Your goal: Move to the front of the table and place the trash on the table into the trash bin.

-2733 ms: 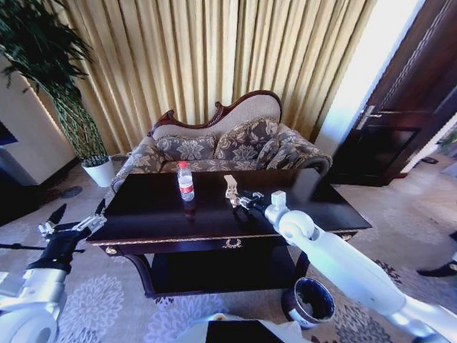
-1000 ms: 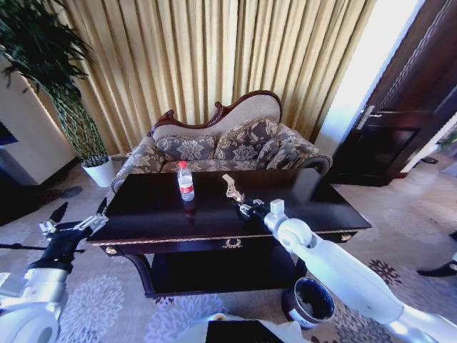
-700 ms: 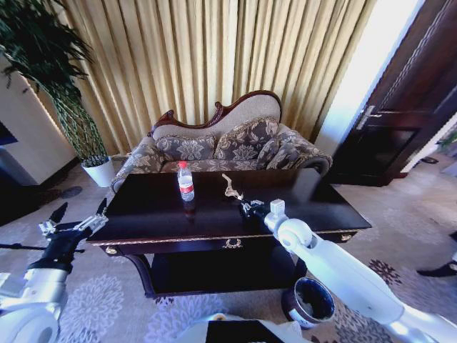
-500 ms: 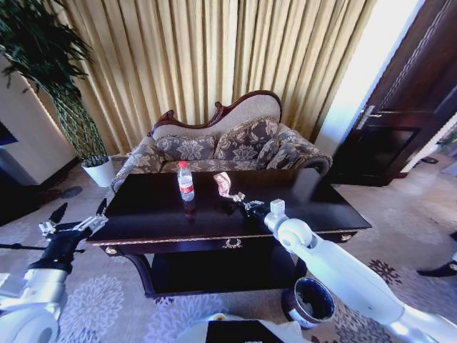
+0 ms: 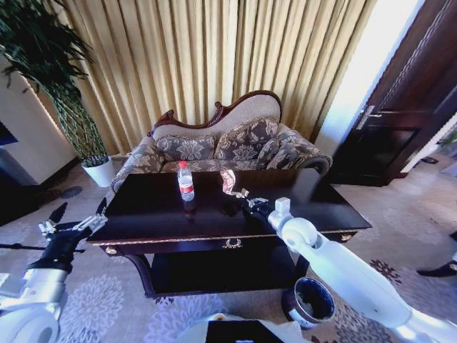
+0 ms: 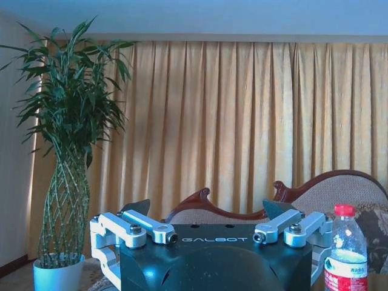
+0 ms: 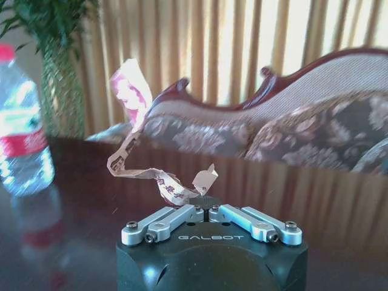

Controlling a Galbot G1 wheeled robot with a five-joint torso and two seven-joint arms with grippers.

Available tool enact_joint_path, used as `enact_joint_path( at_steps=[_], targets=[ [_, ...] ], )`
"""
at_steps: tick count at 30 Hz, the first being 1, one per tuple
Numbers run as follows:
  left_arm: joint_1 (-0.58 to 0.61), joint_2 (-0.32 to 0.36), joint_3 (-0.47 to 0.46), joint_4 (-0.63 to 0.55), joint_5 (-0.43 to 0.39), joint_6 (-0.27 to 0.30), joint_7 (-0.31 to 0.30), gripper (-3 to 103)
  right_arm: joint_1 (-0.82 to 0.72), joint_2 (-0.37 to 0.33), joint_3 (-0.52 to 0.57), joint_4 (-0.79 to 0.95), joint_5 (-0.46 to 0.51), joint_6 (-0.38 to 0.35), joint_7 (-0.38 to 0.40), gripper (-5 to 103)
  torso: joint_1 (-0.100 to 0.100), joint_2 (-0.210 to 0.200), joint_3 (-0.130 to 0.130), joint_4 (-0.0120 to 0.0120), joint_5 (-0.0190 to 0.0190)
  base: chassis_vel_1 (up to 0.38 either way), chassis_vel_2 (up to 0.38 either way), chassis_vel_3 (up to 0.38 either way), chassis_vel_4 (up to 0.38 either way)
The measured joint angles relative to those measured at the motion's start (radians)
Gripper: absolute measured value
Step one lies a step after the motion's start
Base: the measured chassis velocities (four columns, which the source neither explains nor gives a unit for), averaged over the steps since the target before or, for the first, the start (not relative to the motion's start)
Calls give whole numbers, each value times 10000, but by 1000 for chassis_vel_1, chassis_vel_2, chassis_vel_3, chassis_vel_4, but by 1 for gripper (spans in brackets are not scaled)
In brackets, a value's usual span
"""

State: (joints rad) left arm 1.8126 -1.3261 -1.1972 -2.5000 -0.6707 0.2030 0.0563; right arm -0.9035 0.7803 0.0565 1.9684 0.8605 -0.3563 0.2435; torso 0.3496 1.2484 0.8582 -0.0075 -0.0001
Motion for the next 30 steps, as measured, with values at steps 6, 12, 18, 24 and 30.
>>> enact_joint_path(
  at_steps=[6, 12, 18, 24, 30],
  targets=[
    [-115, -13, -24, 0, -114, -1, -35, 100, -924, -117, 1729, 530, -132, 457, 41, 0, 0, -1, 0, 0, -1, 0, 0, 0, 0],
    [-171, -19, -111, 189, -232, -51, -43, 100, -2048, -163, 2678, 1147, -528, 636, 374, 0, -1, 0, -1, -2, -1, 0, 0, 0, 0],
    [-219, -133, -264, 504, -279, -202, 127, 100, -3238, 15, 3518, 2004, -625, 634, 1258, 0, 0, 0, 0, 2, -1, 0, 0, 0, 0],
    [-278, -190, -736, 735, -517, -205, 395, 100, -4985, 253, 5213, 3037, -737, 607, 1316, 0, 0, 0, -1, 0, -1, 0, 0, 0, 0],
    [-215, -246, -918, 966, -506, -231, 797, 100, -6276, 674, 5885, 3792, -992, 599, 1309, 0, 0, 0, -1, -1, -2, 0, 0, 0, 0]
  ],
)
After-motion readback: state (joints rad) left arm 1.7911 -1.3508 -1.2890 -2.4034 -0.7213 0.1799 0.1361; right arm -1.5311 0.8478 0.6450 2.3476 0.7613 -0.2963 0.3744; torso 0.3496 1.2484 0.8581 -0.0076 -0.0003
